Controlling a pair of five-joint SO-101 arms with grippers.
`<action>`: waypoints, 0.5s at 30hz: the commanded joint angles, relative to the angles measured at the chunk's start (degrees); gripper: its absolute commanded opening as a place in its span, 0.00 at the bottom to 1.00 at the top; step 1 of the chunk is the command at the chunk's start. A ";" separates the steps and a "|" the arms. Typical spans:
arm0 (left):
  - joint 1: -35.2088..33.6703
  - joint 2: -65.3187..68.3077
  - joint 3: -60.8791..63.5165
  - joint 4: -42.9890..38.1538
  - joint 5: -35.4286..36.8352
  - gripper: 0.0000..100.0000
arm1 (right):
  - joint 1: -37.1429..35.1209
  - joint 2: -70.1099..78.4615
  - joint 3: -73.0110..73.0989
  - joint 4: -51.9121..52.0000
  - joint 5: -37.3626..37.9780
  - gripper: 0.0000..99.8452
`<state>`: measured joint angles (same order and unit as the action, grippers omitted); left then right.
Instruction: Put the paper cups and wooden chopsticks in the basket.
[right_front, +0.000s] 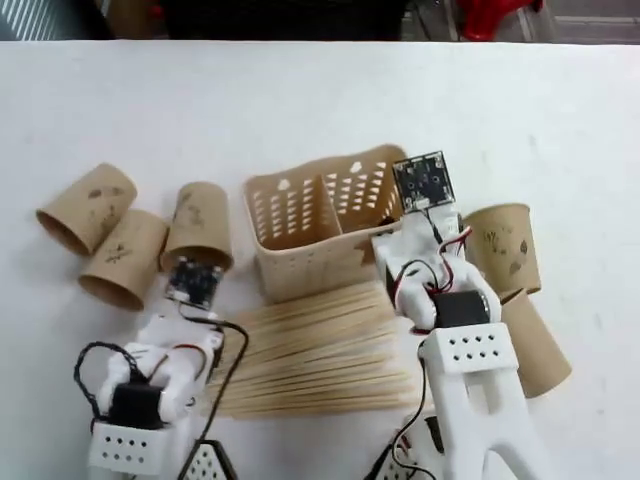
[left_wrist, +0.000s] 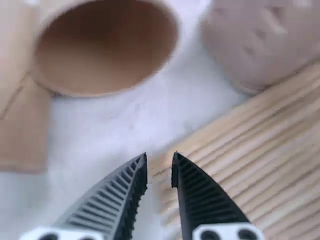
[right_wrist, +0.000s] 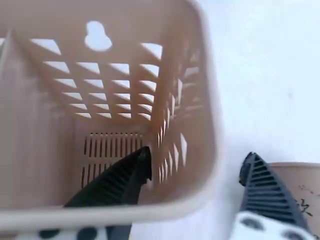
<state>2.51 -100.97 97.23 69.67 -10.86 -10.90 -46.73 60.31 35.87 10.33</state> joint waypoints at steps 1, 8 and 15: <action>5.32 -0.04 -0.09 0.18 -0.53 0.10 | -0.22 0.13 -1.41 0.22 0.62 0.28; 5.23 -0.13 -0.09 1.05 -0.88 0.10 | -0.04 0.13 -1.05 0.31 0.62 0.28; -16.92 -0.13 -9.58 -4.84 -28.75 0.10 | -0.31 0.13 0.00 0.31 0.70 0.28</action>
<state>-5.05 -100.70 94.86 66.68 -29.05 -10.90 -46.73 60.48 35.78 10.33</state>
